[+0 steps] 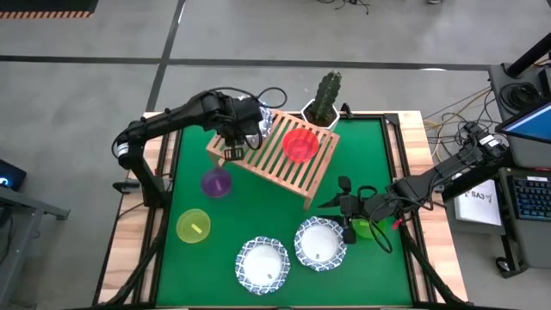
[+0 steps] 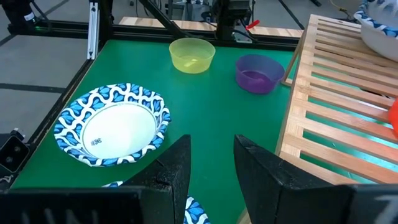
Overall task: Place and stack bowls onto a shelf
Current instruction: Stack the blue and white bowl on top of the blue and white bowl on the shelf, then stack the green bowl on top of the orange bowl on the shelf
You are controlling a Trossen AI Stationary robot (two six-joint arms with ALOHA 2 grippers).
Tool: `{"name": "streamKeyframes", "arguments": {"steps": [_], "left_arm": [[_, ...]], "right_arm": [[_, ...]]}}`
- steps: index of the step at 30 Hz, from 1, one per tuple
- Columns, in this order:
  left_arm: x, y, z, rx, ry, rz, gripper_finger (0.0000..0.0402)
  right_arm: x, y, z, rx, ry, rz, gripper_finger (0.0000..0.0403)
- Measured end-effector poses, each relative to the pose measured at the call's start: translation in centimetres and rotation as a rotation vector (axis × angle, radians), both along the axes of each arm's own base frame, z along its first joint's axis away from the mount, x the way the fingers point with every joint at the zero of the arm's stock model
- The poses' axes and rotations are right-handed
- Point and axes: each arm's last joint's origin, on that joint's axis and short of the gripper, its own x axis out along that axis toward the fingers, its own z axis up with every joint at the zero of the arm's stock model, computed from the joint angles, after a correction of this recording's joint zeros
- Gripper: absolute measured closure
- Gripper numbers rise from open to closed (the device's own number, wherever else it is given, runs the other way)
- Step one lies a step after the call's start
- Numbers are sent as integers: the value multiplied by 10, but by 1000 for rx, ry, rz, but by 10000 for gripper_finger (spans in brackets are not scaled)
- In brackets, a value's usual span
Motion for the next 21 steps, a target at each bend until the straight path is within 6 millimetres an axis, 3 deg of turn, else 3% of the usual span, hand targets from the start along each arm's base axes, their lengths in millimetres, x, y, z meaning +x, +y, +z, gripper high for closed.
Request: {"name": "streamKeyframes", "arguments": {"steps": [10,21], "left_arm": [[2,-12,2,-5,-17,-18,240],[19,-1,14,91,-255,-33,277]], "right_arm": [[0,0,0,7,0,-3,291],[0,0,0,32,1,-13,291]]}}
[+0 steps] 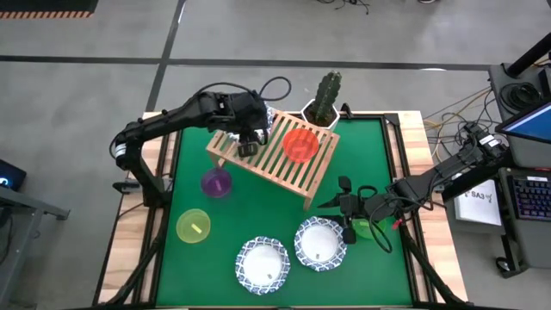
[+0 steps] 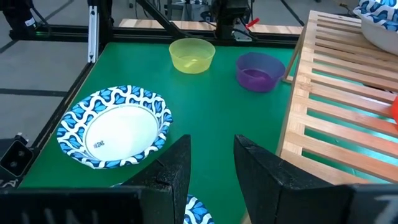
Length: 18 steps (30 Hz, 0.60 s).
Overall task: Place and stack bowls onto a shelf
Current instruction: Stack the green bowl on top of the orange bowl on the shelf
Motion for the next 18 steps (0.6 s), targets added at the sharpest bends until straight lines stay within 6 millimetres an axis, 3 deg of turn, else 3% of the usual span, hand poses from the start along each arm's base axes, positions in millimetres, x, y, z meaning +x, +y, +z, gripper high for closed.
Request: {"name": "streamKeyframes", "arguments": {"steps": [10,18], "left_arm": [[5,-3,-6,-38,-90,13,329],[-4,-55,20,-214,-307,-156,356]], "right_arm": [[-1,1,0,36,4,-10,291],[-4,7,-1,268,24,-80,296]]}}
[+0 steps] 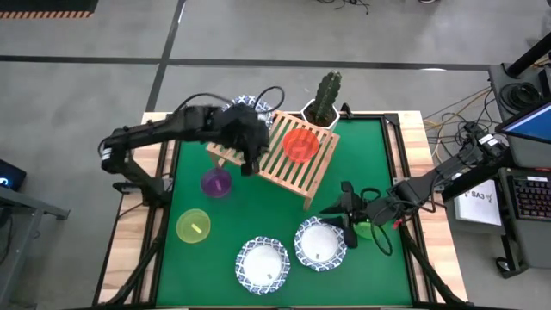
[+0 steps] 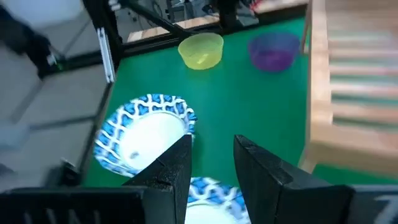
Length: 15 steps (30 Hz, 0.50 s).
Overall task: Place and stack bowls onto a shelf
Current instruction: Stack the green bowl on top of the orange bowl on the shelf
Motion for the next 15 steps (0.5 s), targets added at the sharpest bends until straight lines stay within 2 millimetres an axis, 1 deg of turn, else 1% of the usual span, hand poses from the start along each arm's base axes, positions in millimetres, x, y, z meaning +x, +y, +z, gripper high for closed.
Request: {"name": "streamKeyframes", "arguments": {"steps": [3,6,9,11,13,15], "left_arm": [[-10,-28,4,-6,-119,-73,360],[-25,-55,1,-35,-247,-134,360],[-42,-80,-11,-32,-368,-183,361],[-51,-94,-22,-5,-456,-197,361],[-61,-105,-34,46,-526,-191,361],[-72,-110,-45,109,-581,-155,361]], "right_arm": [[-2,-1,-2,138,73,-80,303],[-3,-1,-2,263,174,-155,312],[1,5,-3,351,287,-192,318],[4,8,-3,386,380,-239,321],[5,9,-6,393,525,-323,323],[3,8,-11,377,693,-448,323]]}}
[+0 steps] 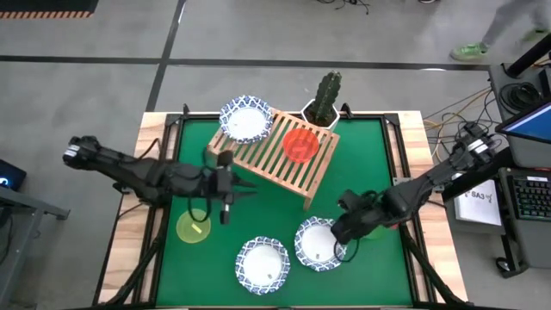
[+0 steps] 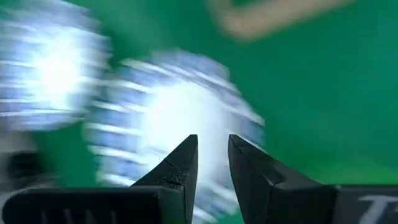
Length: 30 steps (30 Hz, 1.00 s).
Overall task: Place and stack bowls onto a shelf
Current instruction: Stack the green bowl on top of the orange bowl on the shelf
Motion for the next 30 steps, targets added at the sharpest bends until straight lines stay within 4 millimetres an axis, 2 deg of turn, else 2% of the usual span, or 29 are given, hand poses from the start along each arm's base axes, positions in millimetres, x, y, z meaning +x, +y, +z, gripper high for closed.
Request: {"name": "streamKeyframes", "arguments": {"steps": [3,8,15,23,30], "left_arm": [[-14,-1,-10,34,-78,96,361],[-30,6,-19,18,-131,161,361],[-43,11,-40,-19,-112,170,361],[-50,13,-35,-32,-142,175,361],[-49,13,-36,-30,-137,174,361]], "right_arm": [[-4,-2,-5,-85,246,-128,322],[0,-1,-15,-149,450,-247,295],[8,0,-31,-126,481,-311,261],[6,-2,-52,-83,455,-411,257],[1,-4,-76,-52,442,-418,257]]}}
